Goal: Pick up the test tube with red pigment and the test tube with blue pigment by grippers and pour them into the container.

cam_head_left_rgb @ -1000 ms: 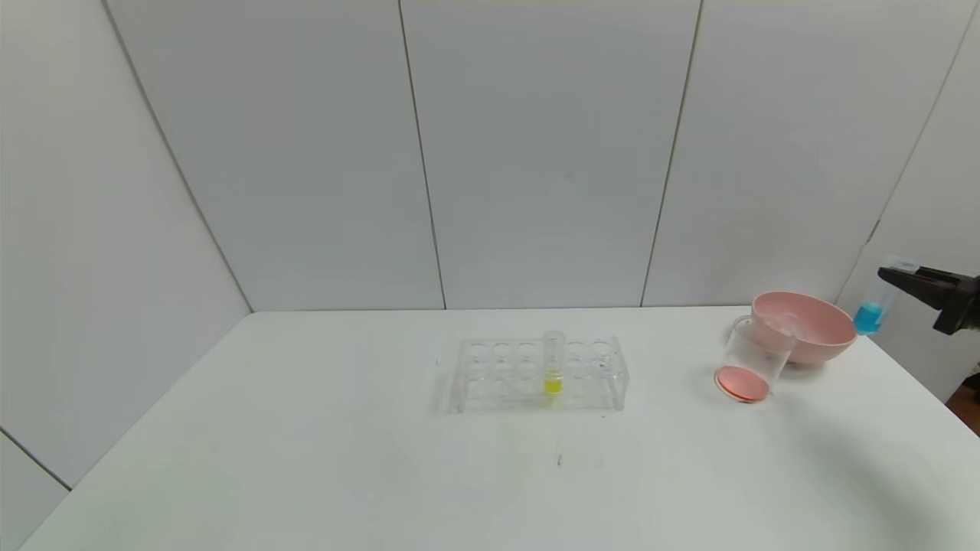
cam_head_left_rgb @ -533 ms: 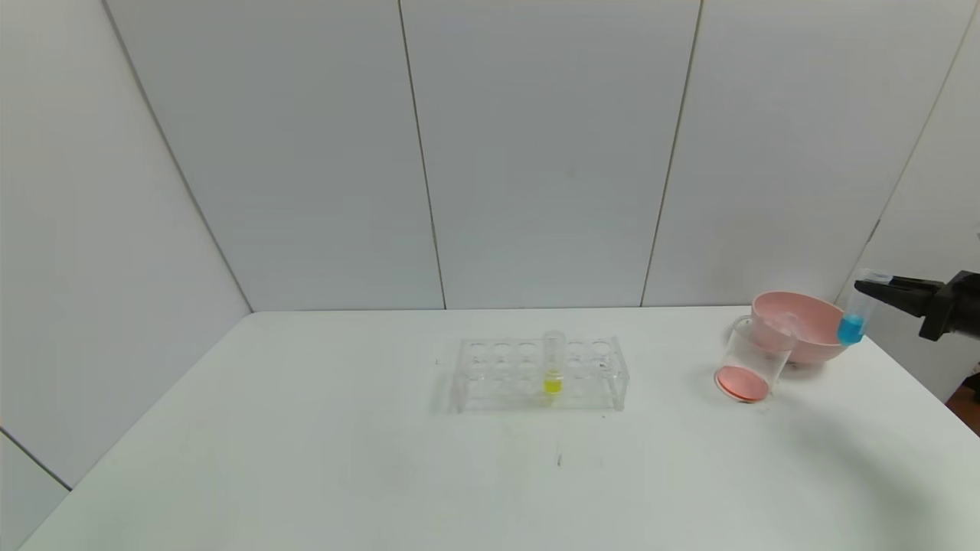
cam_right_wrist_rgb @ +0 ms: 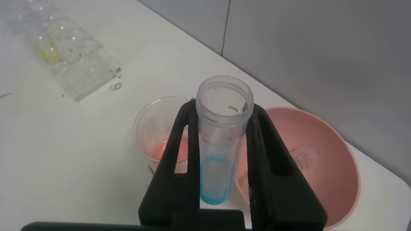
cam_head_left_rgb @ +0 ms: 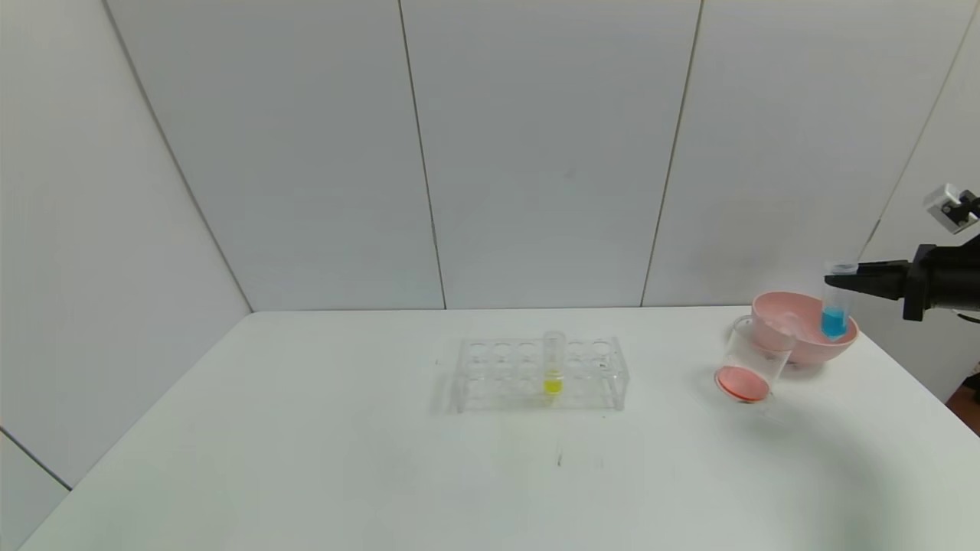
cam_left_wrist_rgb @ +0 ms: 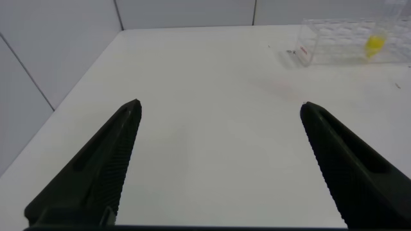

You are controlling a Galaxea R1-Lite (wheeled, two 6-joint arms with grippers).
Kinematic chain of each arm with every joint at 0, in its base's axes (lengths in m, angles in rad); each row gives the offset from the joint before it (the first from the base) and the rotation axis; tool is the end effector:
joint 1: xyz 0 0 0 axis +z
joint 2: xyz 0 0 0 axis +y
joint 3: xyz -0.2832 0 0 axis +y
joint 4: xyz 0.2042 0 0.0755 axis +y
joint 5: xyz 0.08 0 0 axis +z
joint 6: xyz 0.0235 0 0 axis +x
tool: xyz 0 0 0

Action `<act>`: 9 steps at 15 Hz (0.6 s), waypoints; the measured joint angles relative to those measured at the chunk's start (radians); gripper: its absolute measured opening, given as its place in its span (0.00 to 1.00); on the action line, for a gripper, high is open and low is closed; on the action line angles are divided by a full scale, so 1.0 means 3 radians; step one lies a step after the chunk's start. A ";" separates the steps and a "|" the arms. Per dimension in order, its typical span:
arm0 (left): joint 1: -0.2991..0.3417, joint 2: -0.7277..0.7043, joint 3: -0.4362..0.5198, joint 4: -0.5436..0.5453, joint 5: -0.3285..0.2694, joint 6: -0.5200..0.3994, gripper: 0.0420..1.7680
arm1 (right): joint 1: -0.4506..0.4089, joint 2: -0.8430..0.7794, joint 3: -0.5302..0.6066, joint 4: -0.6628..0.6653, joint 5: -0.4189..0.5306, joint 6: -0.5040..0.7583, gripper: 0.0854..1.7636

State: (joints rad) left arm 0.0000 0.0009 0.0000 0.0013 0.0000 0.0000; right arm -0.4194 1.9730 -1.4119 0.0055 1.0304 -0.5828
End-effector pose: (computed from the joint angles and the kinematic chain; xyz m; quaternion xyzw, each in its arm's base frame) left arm 0.0246 0.0000 0.0753 0.0000 0.0011 0.0000 1.0000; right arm 0.3750 -0.1451 0.1664 -0.0855 0.1175 0.3367 0.9303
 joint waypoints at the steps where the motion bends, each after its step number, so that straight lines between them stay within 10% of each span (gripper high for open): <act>1: 0.0000 0.0000 0.0000 0.0000 0.0000 0.0000 1.00 | 0.0024 0.0026 -0.0162 0.0331 -0.0023 -0.0213 0.24; 5: 0.0000 0.0000 0.0000 0.0000 0.0000 0.0000 1.00 | 0.0059 0.0170 -0.0866 0.1982 -0.0401 -0.1530 0.24; 9: 0.0000 0.0000 0.0000 0.0000 0.0000 0.0000 1.00 | 0.0087 0.0264 -0.1249 0.2432 -0.1101 -0.1979 0.24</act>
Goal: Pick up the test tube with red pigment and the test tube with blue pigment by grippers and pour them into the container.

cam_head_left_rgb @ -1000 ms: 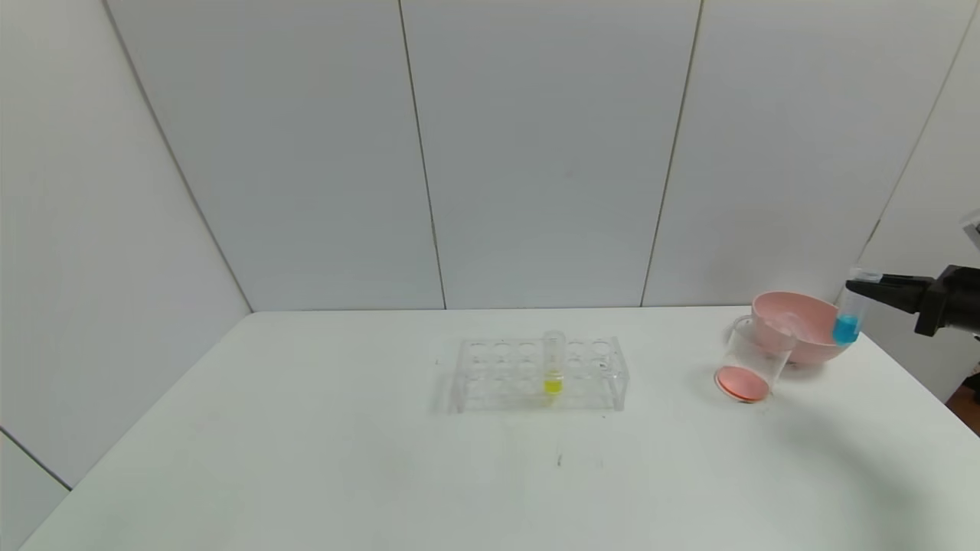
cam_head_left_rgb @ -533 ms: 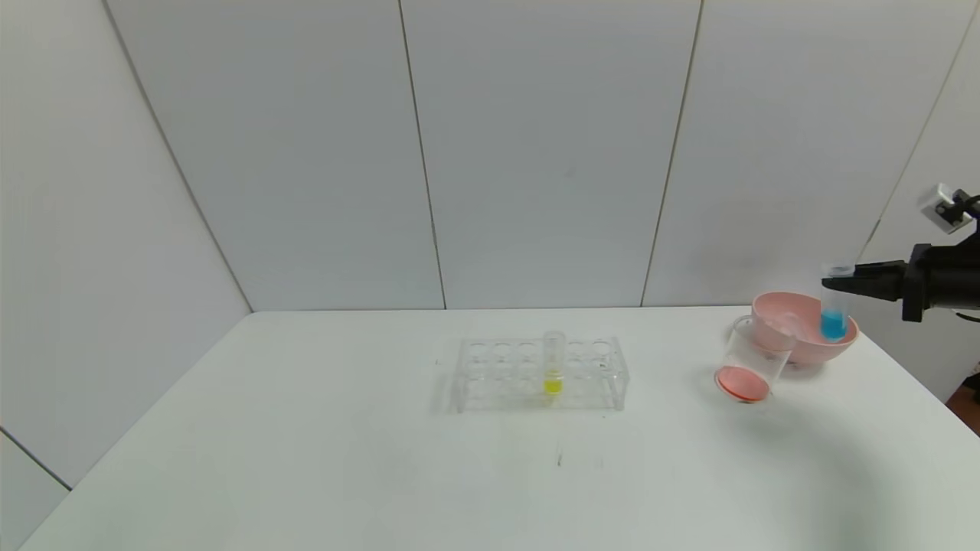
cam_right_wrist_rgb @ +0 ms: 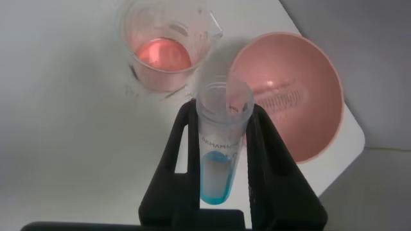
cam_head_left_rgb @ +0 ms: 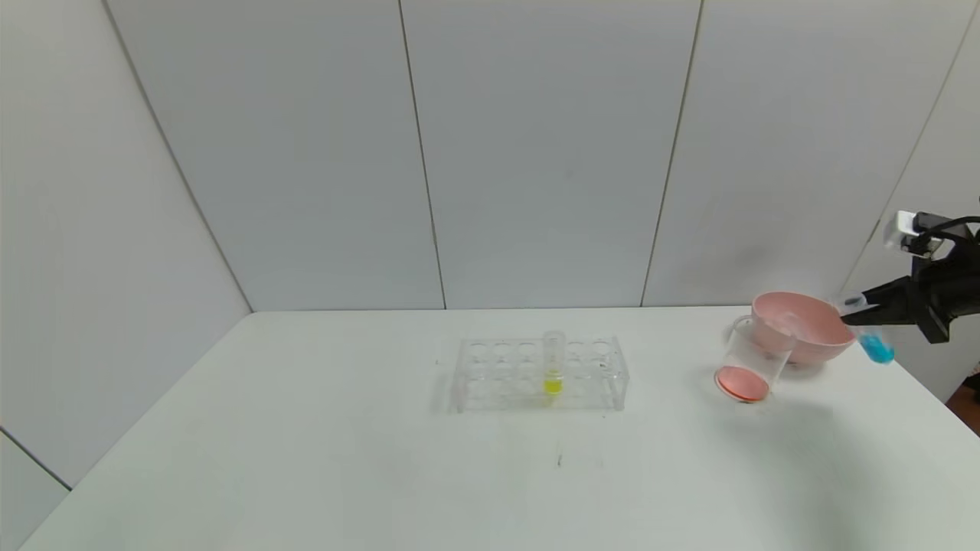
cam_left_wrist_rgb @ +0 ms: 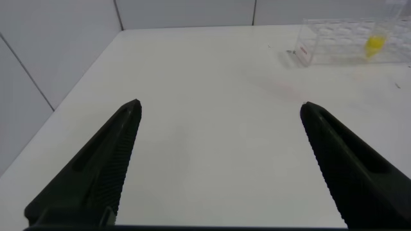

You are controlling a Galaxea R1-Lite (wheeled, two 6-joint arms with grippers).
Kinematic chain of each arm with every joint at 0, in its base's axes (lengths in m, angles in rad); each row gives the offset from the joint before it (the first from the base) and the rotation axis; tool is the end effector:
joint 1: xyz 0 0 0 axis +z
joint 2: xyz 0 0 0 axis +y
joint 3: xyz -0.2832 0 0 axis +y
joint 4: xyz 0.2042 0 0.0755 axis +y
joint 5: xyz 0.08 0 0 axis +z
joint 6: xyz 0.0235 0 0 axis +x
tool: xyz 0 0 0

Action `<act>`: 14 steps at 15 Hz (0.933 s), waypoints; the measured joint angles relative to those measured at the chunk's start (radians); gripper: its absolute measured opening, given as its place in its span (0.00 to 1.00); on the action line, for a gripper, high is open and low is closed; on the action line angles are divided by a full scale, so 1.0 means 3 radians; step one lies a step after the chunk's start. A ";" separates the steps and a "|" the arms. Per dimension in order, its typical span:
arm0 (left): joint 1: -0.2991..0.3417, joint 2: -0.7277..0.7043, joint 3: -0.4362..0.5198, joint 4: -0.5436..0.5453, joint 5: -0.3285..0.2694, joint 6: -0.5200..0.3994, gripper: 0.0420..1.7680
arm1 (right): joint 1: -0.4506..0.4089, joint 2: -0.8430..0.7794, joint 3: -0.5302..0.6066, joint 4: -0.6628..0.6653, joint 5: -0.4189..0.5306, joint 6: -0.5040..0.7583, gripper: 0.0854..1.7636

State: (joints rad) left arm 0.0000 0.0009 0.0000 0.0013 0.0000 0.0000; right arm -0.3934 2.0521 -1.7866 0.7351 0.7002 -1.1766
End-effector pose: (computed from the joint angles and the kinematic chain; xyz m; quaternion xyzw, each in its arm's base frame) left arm 0.0246 0.0000 0.0753 0.0000 0.0011 0.0000 1.0000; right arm 0.3760 -0.1397 0.1878 -0.2737 0.2665 0.3389 0.8598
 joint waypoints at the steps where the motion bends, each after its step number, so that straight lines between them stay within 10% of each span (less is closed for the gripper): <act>1: 0.0000 0.0000 0.0000 0.0001 0.0000 0.0000 1.00 | 0.0006 0.0013 -0.0018 0.0008 -0.0091 -0.0073 0.24; 14: 0.0000 0.0000 0.0000 0.0000 0.0000 0.0000 1.00 | 0.0409 0.0132 -0.0502 0.0365 -0.0729 -0.0194 0.24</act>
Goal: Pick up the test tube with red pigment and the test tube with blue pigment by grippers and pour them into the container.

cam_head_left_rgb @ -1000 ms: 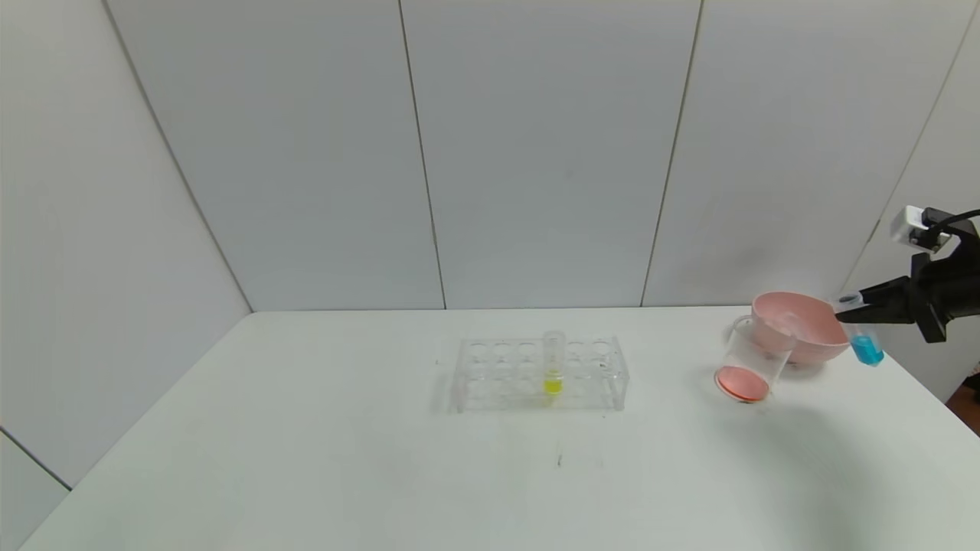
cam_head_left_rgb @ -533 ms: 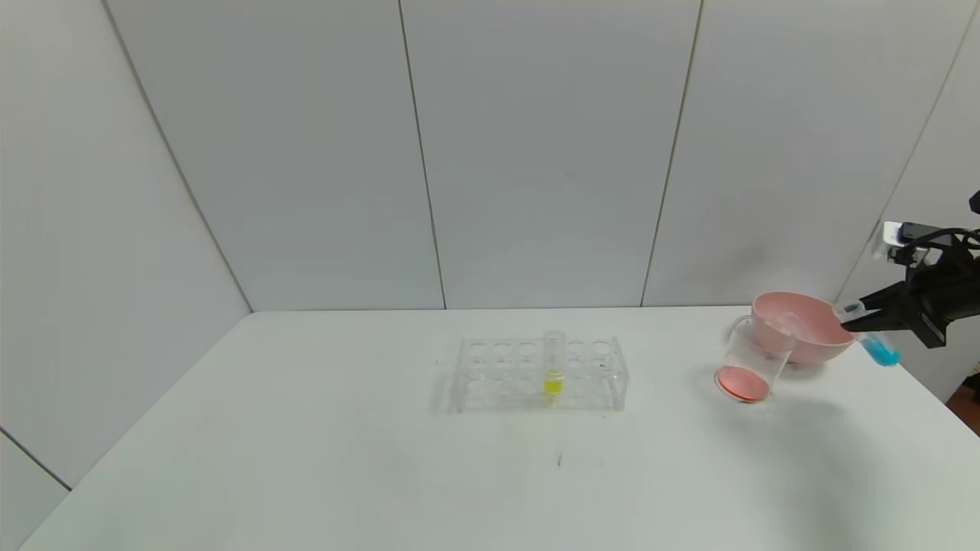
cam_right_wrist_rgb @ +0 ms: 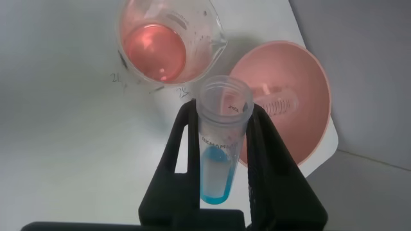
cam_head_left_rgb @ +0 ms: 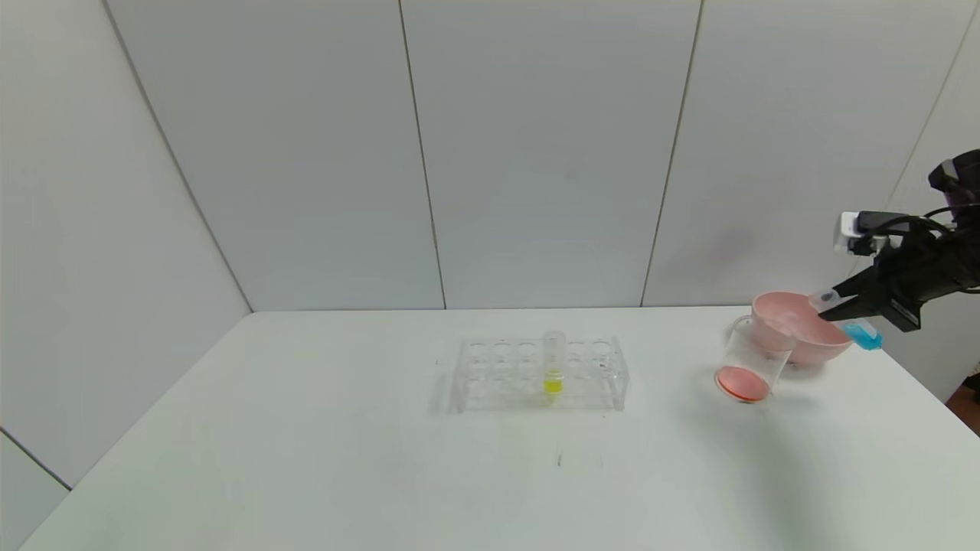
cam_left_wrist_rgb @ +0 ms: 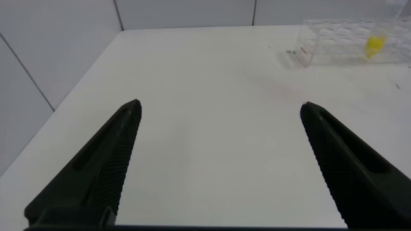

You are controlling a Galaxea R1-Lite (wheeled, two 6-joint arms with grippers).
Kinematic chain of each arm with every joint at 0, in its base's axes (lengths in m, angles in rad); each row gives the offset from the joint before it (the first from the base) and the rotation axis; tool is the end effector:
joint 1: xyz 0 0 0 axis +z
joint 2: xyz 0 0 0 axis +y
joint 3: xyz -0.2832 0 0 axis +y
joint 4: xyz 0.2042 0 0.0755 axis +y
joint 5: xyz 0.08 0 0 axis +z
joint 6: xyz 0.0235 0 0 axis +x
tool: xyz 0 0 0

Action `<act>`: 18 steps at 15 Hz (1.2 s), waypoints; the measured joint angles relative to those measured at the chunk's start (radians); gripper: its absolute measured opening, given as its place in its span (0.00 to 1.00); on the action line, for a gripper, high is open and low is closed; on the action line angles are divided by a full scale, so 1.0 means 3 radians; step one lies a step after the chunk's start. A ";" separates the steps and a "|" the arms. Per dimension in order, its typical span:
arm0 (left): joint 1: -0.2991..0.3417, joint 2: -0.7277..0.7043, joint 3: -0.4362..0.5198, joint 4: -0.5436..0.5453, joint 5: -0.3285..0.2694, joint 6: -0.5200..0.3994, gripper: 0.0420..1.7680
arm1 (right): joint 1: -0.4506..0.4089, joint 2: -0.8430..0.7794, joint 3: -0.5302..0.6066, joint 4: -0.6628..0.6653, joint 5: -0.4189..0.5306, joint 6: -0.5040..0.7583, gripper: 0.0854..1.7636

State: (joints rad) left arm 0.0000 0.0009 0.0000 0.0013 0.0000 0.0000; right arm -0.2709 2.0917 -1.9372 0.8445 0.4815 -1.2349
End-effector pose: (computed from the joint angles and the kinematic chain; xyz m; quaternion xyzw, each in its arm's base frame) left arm 0.0246 0.0000 0.0753 0.0000 0.0011 0.0000 1.0000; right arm 0.3969 -0.0989 0.2040 -0.3619 0.3098 0.3331 0.8137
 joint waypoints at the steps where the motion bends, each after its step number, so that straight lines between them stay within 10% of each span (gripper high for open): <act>1: 0.0000 0.0000 0.0000 0.0000 0.0000 0.0000 1.00 | 0.0060 0.0019 -0.0101 0.0047 -0.0165 -0.0004 0.24; 18: 0.0000 0.0000 0.0000 0.0000 0.0000 0.0000 1.00 | 0.0777 0.0075 -0.0210 0.0023 -0.1605 -0.0184 0.24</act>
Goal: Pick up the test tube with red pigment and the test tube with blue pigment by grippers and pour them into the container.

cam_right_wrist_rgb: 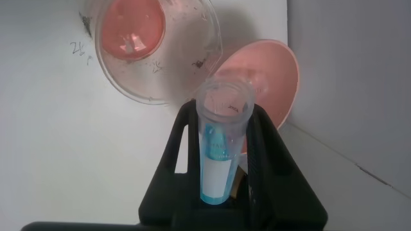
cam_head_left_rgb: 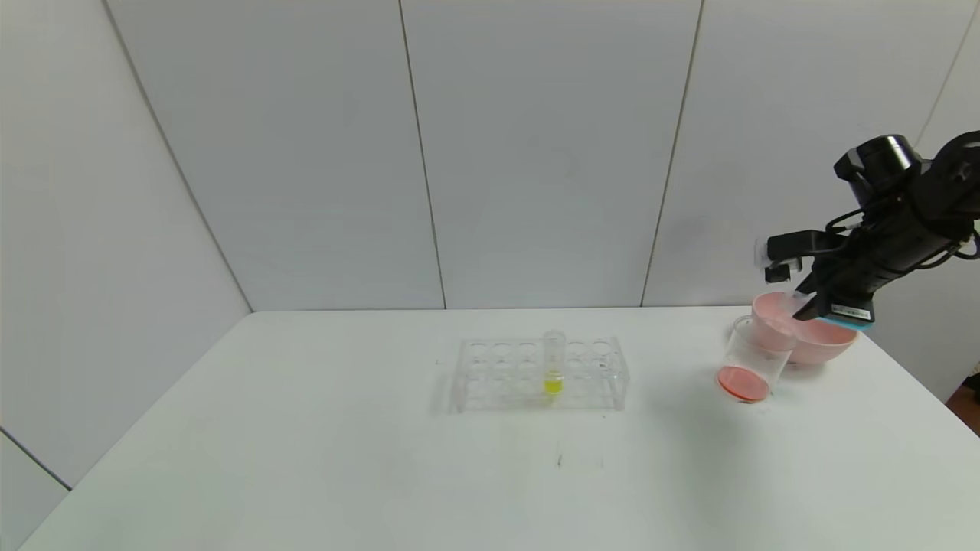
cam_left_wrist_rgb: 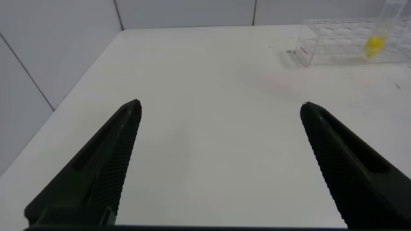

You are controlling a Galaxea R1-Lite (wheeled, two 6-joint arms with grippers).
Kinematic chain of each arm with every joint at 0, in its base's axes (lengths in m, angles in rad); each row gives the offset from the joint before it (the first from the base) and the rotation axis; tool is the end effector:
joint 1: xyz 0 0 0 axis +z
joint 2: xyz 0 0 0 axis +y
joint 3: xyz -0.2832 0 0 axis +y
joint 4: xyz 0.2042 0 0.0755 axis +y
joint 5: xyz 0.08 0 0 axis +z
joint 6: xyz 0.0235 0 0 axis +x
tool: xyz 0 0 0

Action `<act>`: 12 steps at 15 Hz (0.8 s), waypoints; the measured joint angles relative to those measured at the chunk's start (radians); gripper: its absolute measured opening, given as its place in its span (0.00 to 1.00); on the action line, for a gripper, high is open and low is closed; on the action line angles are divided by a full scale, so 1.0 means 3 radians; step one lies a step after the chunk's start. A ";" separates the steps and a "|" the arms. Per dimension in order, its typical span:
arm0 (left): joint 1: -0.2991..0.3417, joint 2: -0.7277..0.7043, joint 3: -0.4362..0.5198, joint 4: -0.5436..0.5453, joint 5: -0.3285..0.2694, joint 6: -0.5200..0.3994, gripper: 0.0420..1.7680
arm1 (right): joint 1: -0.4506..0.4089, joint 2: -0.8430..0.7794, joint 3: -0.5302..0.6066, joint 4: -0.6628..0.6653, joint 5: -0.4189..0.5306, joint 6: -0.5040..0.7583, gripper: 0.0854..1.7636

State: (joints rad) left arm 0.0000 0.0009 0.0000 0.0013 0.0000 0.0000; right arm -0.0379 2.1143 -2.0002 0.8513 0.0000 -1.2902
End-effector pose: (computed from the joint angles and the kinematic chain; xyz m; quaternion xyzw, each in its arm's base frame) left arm 0.0246 0.0000 0.0753 0.0000 0.0011 0.0000 1.0000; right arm 0.4165 -0.0158 0.2090 -0.5255 0.3809 0.2656 0.7129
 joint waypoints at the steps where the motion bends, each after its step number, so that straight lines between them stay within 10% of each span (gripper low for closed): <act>1: 0.0000 0.0000 0.0000 0.0000 0.0000 0.0000 1.00 | 0.0022 0.0000 0.0000 0.0026 -0.0059 -0.0006 0.24; 12: 0.0000 0.0000 0.0000 0.0000 0.0000 0.0000 1.00 | 0.0254 0.0075 0.0000 0.0067 -0.0538 -0.0129 0.24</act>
State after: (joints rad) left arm 0.0000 0.0009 0.0000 0.0013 0.0000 0.0000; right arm 0.0383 2.1368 -2.0002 0.8713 -0.1613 -1.3289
